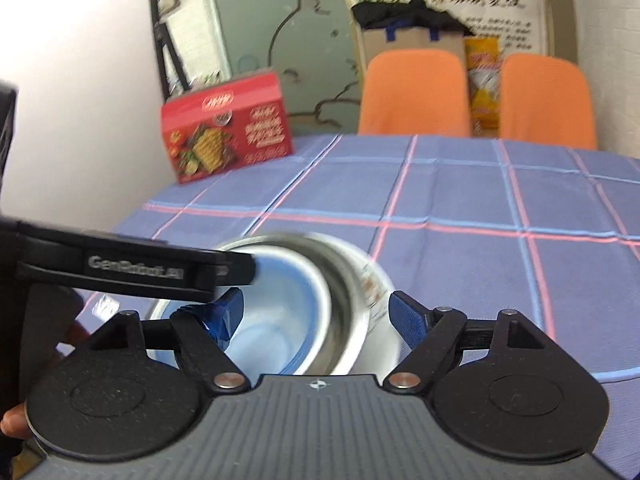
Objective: Organize plates and bowls
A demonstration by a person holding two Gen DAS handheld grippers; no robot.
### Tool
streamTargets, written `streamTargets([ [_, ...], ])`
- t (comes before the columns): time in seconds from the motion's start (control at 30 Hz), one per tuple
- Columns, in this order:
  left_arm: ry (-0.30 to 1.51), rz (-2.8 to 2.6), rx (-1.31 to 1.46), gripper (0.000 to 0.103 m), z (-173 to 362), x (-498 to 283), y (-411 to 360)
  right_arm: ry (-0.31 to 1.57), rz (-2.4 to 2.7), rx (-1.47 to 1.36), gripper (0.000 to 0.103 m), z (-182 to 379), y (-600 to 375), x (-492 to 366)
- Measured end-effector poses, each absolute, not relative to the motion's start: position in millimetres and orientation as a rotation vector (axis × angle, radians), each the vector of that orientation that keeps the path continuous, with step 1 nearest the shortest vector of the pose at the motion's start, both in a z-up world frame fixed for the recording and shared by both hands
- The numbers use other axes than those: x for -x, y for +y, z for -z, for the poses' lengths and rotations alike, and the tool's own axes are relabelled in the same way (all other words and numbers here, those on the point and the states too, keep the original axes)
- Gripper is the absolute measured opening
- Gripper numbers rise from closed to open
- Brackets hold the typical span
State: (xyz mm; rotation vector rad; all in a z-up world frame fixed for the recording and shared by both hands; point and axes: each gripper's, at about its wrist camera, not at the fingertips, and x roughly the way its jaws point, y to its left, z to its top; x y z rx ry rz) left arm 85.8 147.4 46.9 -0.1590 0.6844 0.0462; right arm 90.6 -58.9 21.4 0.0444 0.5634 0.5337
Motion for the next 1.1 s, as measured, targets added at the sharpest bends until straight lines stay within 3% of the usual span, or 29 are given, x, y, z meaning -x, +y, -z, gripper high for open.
streamTargets([
  [0.27, 0.624, -0.160, 0.146, 0.098, -55.9, -52.3, 139.7, 0.522, -0.419, -0.127, 0.068, -29.3, -99.7, -93.6],
  [0.57, 0.547, -0.062, 0.045, 0.099, -64.8, 14.5, 84.7, 0.608, -0.276, -0.224, 0.068, -14.5, -126.2, -74.2],
  [0.8, 0.586, 0.006, -0.005, 0.099, -29.3, 53.7, 49.2, 0.541, -0.184, -0.241, 0.069, -7.1, -161.2, -19.8],
  [1.1, 0.656, -0.008, -0.042, 0.099, 11.2, 89.6, 45.9, 0.601, -0.128, -0.291, 0.069, 22.5, -185.0, 14.8],
])
